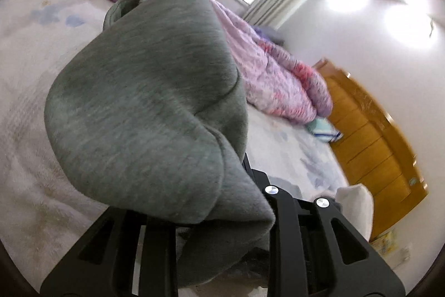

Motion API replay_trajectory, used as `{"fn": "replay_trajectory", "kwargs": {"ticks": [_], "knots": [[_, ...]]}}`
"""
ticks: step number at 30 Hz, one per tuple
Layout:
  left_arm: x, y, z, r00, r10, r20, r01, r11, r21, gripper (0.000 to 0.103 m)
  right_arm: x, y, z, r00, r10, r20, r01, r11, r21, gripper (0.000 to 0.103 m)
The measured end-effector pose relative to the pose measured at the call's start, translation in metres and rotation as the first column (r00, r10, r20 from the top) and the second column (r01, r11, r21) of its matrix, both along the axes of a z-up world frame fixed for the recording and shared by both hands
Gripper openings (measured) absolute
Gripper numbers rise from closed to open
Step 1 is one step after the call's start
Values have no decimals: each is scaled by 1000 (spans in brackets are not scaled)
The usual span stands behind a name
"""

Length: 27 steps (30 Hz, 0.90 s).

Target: Fold large clothes

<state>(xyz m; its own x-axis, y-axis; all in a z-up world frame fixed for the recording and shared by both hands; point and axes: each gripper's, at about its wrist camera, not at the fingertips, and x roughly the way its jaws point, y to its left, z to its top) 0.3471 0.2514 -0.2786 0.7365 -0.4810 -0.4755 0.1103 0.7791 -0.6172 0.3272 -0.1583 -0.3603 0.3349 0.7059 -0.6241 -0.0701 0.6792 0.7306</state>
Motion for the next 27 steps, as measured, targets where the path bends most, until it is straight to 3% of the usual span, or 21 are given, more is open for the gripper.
{"fn": "replay_trajectory", "kwargs": {"ticks": [7,11,13,15,20,23,27], "knots": [[2,-81,19,999,-29,-17,32,975,221,23,-36,-79,49,989,-127,71,135,982,-132,6],[0,-140,15,994,-106,-41,114,930,351,23,-64,-120,81,970,-193,151,222,951,-214,7],[0,-166,7,987,-141,-70,158,898,411,23,-76,-136,95,957,-221,186,263,933,-245,16],[-3,-191,-8,980,-170,-105,200,855,478,23,-78,-145,101,951,-239,198,286,923,-256,21],[-11,-222,-32,976,-172,-137,220,779,587,24,-94,-168,105,933,-291,212,339,906,-251,21],[-22,-233,-32,976,-181,-119,215,744,632,32,-88,-175,111,924,-314,219,361,906,-223,23],[-32,-236,-29,972,-206,-109,229,754,616,50,-82,-172,130,921,-305,243,348,924,-161,31]]}}
